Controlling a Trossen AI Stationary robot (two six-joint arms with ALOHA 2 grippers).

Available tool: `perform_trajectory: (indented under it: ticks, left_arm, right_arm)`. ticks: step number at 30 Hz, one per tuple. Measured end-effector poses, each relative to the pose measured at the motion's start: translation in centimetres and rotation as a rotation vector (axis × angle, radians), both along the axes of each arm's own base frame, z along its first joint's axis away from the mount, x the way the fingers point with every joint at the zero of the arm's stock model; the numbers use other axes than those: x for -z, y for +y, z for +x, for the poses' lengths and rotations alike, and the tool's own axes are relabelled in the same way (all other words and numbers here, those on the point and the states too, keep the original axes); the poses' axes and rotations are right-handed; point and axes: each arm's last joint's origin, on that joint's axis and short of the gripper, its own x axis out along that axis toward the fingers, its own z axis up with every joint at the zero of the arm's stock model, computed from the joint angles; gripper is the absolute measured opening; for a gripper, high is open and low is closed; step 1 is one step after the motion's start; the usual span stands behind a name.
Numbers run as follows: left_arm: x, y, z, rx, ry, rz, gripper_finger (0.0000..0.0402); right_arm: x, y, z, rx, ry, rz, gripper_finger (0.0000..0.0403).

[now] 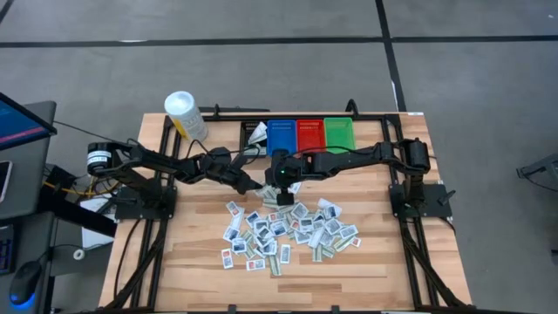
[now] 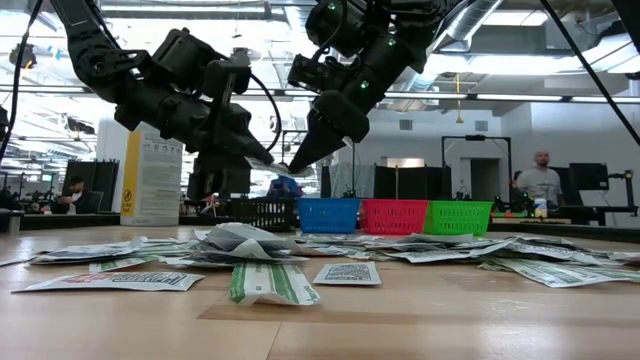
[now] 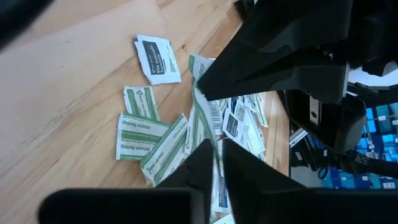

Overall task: Pick & Place First Aid Supplies
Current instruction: Put the green bandage pack in the black bin

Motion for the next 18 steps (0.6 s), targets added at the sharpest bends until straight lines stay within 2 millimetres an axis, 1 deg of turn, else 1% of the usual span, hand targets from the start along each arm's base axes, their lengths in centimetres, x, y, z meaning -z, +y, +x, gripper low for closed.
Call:
perform_trajectory:
  ticks: [2,3,11,14,18]
  left_arm:
    - [0.0,0.0,0.0,0.002,0.0,0.004,0.0008]
    - [0.0,0.0,0.0,0.004,-0.001,0.009,0.0006]
    - [0.02,0.0,-0.01,0.008,-0.001,0.017,0.0005]
    - [0.04,-0.01,-0.02,0.008,0.002,0.016,0.0006]
    - [0.07,-0.01,-0.03,0.009,0.005,0.015,0.0005]
  right_arm:
    - [0.0,0.0,0.0,0.0,0.0,0.0,0.0]
    - [0.0,0.0,0.0,0.0,0.0,0.0,0.0]
    - [0.0,0.0,0.0,0.0,0.0,0.0,0.0003]
    - [0.01,0.0,-0.01,0.0,0.001,0.0,0.0015]
    - [0.02,0.0,-0.02,0.0,0.002,0.0,0.0046]
